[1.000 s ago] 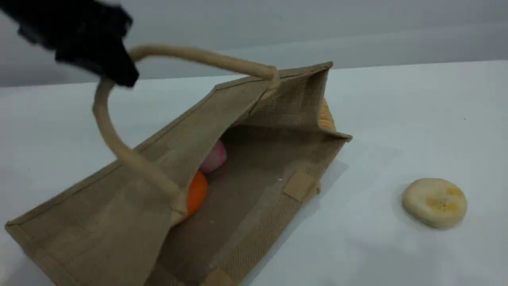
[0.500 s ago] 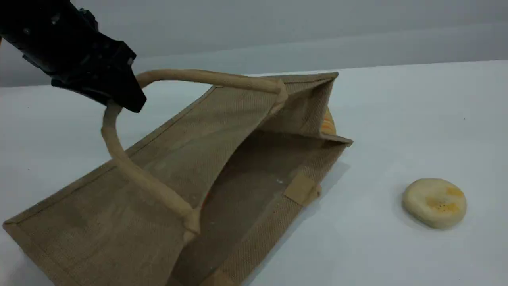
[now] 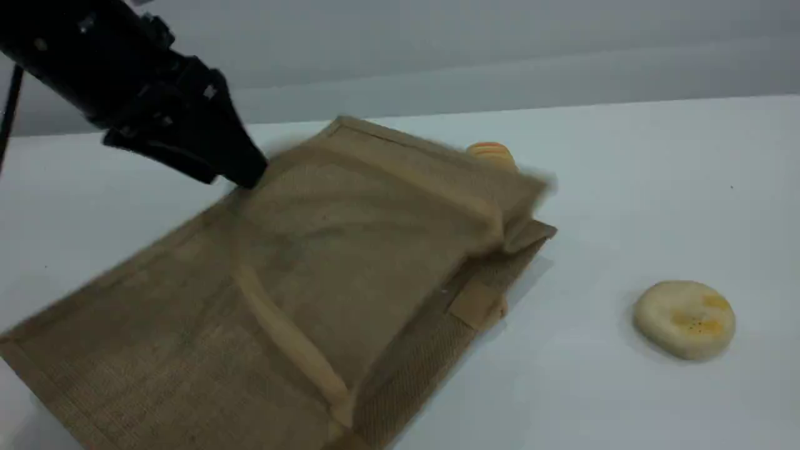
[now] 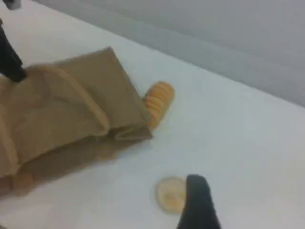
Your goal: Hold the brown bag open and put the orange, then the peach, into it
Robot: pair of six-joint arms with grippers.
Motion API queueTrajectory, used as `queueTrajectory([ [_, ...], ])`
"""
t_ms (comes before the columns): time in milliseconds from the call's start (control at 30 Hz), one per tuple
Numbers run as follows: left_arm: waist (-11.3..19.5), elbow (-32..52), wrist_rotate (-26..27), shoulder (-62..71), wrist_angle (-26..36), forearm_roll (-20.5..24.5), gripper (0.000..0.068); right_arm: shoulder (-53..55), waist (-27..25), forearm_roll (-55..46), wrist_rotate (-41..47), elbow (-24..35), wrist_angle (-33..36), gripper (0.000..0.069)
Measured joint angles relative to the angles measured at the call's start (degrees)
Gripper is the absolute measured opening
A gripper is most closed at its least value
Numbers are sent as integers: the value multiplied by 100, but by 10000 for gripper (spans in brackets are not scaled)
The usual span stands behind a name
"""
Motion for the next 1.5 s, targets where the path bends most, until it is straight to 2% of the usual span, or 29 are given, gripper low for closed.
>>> queueTrajectory([
  [100,0,-4,460,0,63,-390,449,-206,0,0,45,203,0,428],
  [167,0,-4,572,-4,57,-444,449,-327,0,6,45,297,-2,428],
  [400,0,-4,318,-393,76,22,449,-918,0,117,81,868,-24,428],
  [533,0,-4,-256,-915,247,596,449,-1386,0,338,104,1435,-487,428],
  [700,0,11,-1147,-1748,685,1447,449,-1969,0,411,197,2322,-731,428],
  [867,0,224,-1845,-2662,1133,1930,449,-2450,0,712,265,3137,-826,428],
  [1033,0,453,-2525,-3712,1663,2157,449,-2721,0,626,203,3217,-864,428],
  [1233,0,1112,-3252,-5064,1817,2375,449,-2733,0,666,157,3213,-852,428],
  [1500,0,2326,-4313,-7086,1729,3378,449,-2733,0,666,157,3207,-846,428],
])
